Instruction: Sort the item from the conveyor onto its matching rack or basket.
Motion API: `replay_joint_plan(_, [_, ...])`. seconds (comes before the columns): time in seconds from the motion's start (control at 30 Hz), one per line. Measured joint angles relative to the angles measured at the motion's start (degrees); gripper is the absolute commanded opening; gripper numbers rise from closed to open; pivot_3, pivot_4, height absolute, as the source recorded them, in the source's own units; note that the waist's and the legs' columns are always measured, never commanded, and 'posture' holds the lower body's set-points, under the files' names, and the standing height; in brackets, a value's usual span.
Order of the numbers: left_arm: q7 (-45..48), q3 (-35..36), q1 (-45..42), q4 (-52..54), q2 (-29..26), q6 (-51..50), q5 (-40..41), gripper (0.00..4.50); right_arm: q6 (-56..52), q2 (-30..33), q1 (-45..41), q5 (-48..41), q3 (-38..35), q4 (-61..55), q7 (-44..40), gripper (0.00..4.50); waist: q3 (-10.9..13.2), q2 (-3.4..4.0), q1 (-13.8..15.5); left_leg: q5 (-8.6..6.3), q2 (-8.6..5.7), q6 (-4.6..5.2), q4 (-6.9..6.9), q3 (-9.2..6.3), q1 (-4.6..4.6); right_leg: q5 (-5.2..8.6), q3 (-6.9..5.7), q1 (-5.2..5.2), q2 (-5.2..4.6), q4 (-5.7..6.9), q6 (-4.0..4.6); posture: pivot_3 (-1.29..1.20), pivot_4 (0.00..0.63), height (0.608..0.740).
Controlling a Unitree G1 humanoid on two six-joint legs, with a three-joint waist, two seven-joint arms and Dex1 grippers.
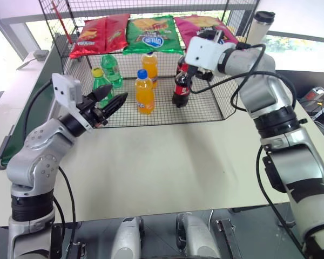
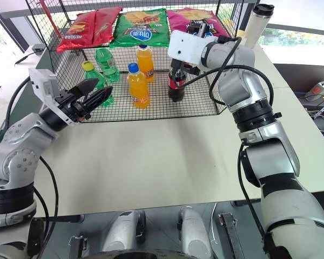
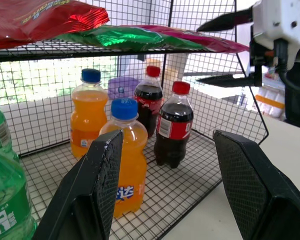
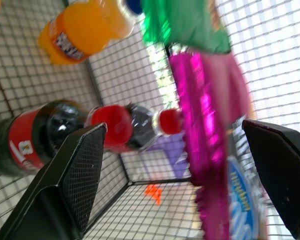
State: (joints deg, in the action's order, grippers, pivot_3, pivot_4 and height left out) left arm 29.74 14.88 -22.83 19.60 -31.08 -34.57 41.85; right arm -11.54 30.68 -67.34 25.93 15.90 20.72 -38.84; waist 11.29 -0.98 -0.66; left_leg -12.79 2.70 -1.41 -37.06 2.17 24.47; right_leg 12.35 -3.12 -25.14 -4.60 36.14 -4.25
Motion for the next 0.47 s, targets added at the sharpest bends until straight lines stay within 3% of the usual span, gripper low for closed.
replay_joint_plan(0.2, [1.49,0.15,3.32,0.75,-5.39,-1.71,-0.37,2.97,-2.0,1.62,7.29,-10.32,-9.37,-12.85,-1.8,4.47,0.0,0.0,0.02,0.0,0.0,0.0,0.03,0.01,0.0,0.0,0.0,0.0,-0.01,-0.01,0.0,0.0,0.15,0.74])
replay_joint_plan(0.47, [2.21,2.09,9.74,5.0,-8.97,-4.99,0.62,2.97,-21.48,2.63,19.97,-33.19,-28.8,-33.21,-4.96,4.47,0.0,-0.01,0.11,-0.01,0.03,-0.01,0.03,-0.02,-0.03,0.01,-0.02,0.04,-0.02,-0.03,0.02,0.0,0.15,0.74])
